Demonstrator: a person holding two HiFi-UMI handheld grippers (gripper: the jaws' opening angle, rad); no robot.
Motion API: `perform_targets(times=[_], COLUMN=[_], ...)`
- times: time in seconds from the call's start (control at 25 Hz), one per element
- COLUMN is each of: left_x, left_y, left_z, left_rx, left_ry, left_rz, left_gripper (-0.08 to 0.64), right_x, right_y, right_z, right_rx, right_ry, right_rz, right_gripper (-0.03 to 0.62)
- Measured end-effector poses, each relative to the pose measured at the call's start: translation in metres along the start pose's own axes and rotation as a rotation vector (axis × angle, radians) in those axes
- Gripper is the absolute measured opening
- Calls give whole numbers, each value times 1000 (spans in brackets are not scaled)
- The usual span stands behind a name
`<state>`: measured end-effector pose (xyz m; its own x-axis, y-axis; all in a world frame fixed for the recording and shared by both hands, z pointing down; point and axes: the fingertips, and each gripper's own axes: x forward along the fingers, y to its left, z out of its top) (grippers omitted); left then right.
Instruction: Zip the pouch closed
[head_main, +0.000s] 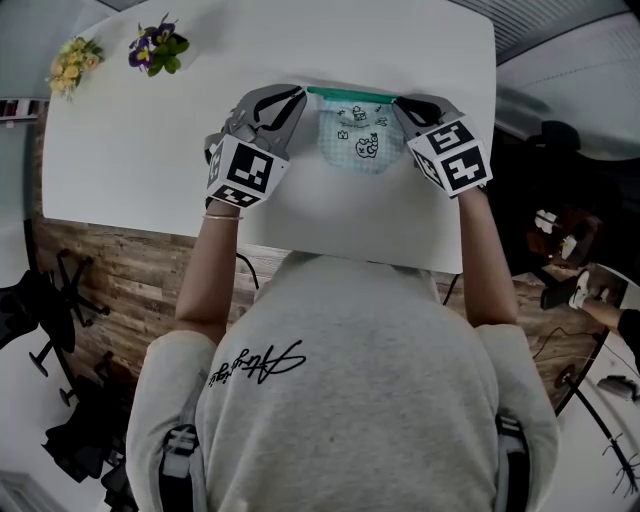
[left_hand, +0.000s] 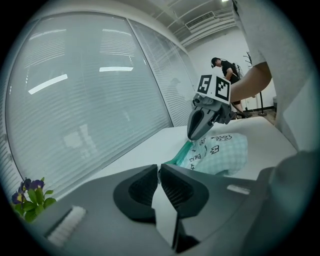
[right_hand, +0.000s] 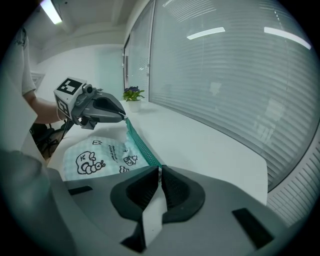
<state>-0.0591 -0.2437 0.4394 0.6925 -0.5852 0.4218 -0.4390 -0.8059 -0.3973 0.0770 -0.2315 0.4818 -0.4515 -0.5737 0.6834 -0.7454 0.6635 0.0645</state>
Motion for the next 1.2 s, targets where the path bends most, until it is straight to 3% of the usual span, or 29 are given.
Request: perform_targets(times=[0.68,0.8,0.96,1.2], left_x=[20,19,19,12], left_y=[4,7,9,6], left_z=[-34,-33,-32,-22], left_rx=[-67,-77,-88,-117], left_ry=[107,94,85,49], left_rz=[-8,5,14,21], left_gripper=[35,88,155,184], right_x=[14,18,19,13], right_y=[-17,-15,-15,-22], right_z=[7,3,1,-3], right_rx=[85,85,97,157], right_ry=[-46,-27,-38,-64], right_rz=[-83,-73,-77,-122], right_gripper=[58,117,131,244])
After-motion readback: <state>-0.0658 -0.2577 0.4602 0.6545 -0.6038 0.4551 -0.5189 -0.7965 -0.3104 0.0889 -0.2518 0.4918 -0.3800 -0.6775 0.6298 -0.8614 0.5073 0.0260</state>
